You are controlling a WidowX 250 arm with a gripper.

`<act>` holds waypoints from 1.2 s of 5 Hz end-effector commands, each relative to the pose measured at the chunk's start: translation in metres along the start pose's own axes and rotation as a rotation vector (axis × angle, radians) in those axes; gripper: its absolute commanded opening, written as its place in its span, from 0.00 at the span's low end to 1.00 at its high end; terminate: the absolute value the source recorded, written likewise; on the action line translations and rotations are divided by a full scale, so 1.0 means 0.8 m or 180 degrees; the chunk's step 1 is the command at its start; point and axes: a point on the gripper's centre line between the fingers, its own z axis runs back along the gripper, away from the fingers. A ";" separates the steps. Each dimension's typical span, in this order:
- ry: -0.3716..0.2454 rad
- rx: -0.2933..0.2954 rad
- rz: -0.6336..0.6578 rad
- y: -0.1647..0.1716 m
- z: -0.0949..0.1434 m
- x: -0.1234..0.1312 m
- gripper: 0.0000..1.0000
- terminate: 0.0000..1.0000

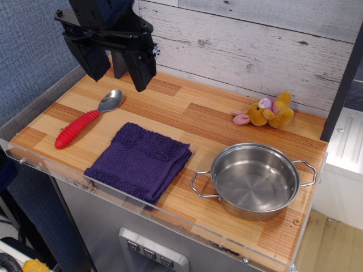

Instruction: Move the pot to the left of the stuffed animal.

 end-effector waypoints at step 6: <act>0.0090 -0.0181 -0.0588 -0.087 -0.076 0.048 1.00 0.00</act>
